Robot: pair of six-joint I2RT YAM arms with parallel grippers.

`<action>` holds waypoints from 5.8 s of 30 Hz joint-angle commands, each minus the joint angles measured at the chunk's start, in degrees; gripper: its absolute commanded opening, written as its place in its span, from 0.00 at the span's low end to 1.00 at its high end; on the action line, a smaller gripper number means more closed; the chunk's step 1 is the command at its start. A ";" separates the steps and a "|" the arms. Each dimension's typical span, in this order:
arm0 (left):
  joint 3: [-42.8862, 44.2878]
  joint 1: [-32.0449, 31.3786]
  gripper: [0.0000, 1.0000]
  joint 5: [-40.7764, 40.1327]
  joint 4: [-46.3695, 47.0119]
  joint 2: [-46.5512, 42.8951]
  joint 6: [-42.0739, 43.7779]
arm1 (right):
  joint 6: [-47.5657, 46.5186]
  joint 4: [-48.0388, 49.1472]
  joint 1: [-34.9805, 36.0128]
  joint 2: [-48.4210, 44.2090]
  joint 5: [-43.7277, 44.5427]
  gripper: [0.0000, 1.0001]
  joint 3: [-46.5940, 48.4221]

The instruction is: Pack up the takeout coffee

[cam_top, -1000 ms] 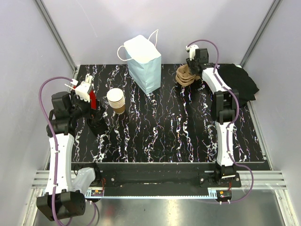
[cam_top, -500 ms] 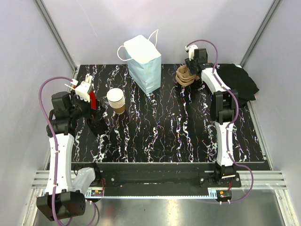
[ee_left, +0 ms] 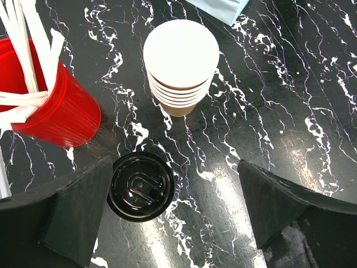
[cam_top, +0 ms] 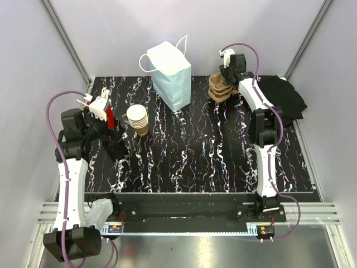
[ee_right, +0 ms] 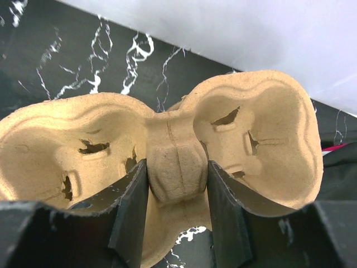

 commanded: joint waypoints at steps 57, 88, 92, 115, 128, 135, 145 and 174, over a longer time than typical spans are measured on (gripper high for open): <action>28.89 -30.82 0.99 -21.71 1.90 18.18 4.90 | -14.42 1.30 0.13 -65.18 -5.15 0.49 -79.48; 60.91 -38.38 0.99 -34.90 9.82 59.50 7.54 | -14.95 6.31 -0.14 -63.50 -6.73 0.66 -89.34; 61.52 -38.39 0.99 -35.16 11.31 60.46 8.33 | -14.16 4.38 -0.14 -65.61 -7.52 0.70 -88.72; 65.39 -38.47 0.32 -24.88 3.41 63.72 13.95 | -12.14 -11.35 -0.05 -80.47 -10.77 0.75 -77.83; 65.30 -38.65 0.00 -20.23 -1.69 59.95 18.25 | -11.61 -14.08 -0.14 -82.49 -11.30 0.76 -74.05; 60.30 -39.18 0.00 -12.06 -5.29 53.00 21.34 | -10.47 -13.56 -0.14 -82.14 -9.19 0.76 -72.12; 51.35 -41.20 0.00 -2.39 -11.45 42.29 26.25 | -5.46 -11.01 -0.22 -81.09 -3.22 0.77 -68.42; 30.06 -49.37 0.16 -12.31 -14.97 21.71 41.81 | 2.45 -11.44 -0.22 -79.77 -5.15 0.76 -62.09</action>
